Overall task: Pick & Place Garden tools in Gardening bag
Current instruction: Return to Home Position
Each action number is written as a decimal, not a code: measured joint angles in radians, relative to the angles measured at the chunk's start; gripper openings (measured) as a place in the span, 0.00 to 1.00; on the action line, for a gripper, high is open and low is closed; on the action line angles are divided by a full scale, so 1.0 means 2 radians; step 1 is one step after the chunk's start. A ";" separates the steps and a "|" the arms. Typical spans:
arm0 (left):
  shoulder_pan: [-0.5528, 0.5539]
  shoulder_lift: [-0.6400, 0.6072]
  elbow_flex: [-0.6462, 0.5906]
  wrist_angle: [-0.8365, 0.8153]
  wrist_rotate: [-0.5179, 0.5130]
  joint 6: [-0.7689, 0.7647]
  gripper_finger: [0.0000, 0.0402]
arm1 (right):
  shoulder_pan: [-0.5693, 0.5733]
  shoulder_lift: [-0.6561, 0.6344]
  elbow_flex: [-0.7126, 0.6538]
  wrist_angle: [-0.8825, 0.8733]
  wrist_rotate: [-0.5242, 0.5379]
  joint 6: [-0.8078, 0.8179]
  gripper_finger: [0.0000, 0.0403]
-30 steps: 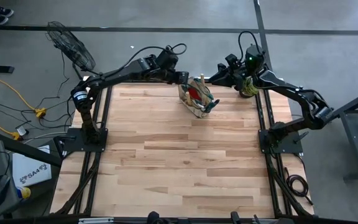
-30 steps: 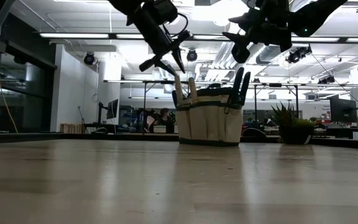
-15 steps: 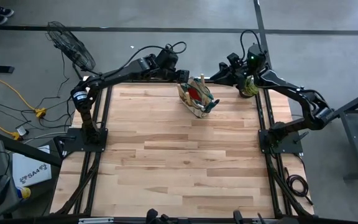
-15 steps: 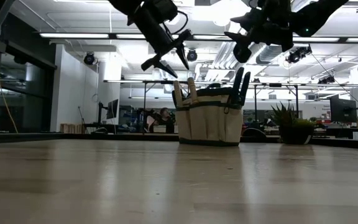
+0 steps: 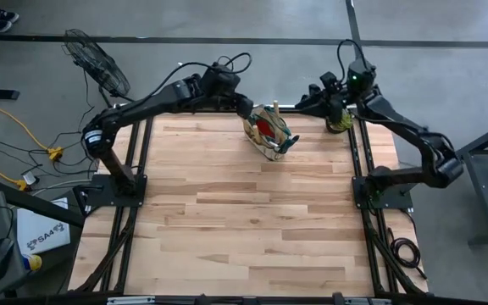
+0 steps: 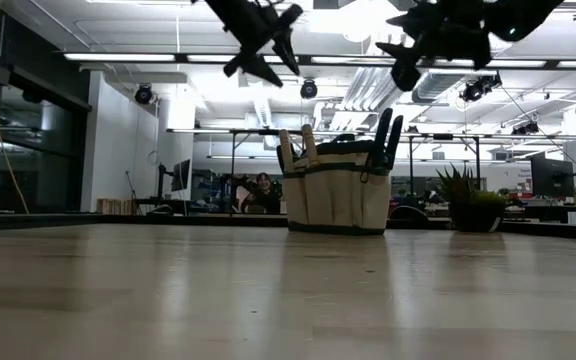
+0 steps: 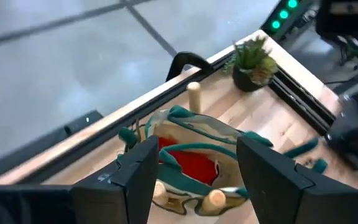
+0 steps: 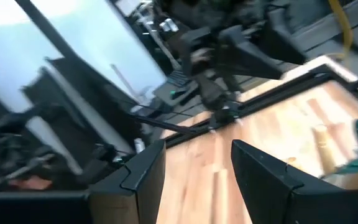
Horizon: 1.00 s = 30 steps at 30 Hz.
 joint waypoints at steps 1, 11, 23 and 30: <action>-0.005 -0.004 0.000 -0.002 -0.002 0.012 0.53 | 0.001 -0.012 0.000 -0.024 0.012 -0.018 0.44; -0.052 -0.014 -0.020 -0.058 -0.012 0.066 0.53 | 0.037 -0.115 0.000 -0.358 0.180 -0.236 0.44; -0.061 -0.126 -0.213 0.117 0.055 0.104 0.53 | 0.139 -0.216 -0.067 -0.331 0.241 -0.180 0.44; -0.033 -0.259 -0.363 0.212 0.136 0.104 0.53 | 0.207 -0.283 -0.237 -0.020 0.356 0.019 0.44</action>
